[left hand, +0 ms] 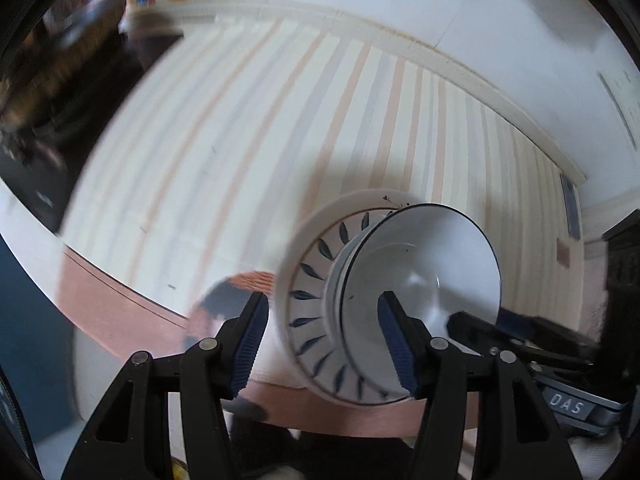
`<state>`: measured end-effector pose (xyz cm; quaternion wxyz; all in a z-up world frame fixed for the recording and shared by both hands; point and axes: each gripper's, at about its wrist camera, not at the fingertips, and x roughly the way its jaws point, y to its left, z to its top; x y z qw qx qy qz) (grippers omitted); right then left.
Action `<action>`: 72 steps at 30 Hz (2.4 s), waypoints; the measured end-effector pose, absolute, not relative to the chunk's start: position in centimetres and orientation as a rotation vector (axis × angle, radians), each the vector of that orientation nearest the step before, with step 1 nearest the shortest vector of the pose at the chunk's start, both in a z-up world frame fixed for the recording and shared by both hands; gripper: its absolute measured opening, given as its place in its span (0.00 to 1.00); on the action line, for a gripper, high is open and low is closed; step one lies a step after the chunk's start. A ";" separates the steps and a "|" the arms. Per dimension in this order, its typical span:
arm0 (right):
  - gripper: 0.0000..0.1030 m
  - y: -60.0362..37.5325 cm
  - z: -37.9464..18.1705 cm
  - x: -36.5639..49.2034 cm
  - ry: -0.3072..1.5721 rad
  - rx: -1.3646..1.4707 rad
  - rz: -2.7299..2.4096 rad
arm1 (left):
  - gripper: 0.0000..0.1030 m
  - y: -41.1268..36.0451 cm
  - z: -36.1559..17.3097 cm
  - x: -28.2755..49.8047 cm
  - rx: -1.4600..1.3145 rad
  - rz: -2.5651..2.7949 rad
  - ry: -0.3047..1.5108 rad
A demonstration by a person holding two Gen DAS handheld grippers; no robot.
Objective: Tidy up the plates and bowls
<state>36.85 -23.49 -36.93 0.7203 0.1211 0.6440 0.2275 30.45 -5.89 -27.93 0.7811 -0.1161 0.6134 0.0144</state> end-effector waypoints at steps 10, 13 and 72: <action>0.92 -23.2 -28.0 28.2 1.151 0.149 0.200 | 0.96 -5.0 -21.8 24.7 -0.061 -0.036 1.119; 0.93 -22.9 -25.1 25.2 1.065 0.115 0.109 | 0.97 -4.6 -20.0 22.8 -0.035 -0.043 1.069; 0.97 -21.9 -8.6 -5.1 0.678 0.057 0.099 | 0.97 -3.5 -6.4 -3.1 -0.049 0.079 0.727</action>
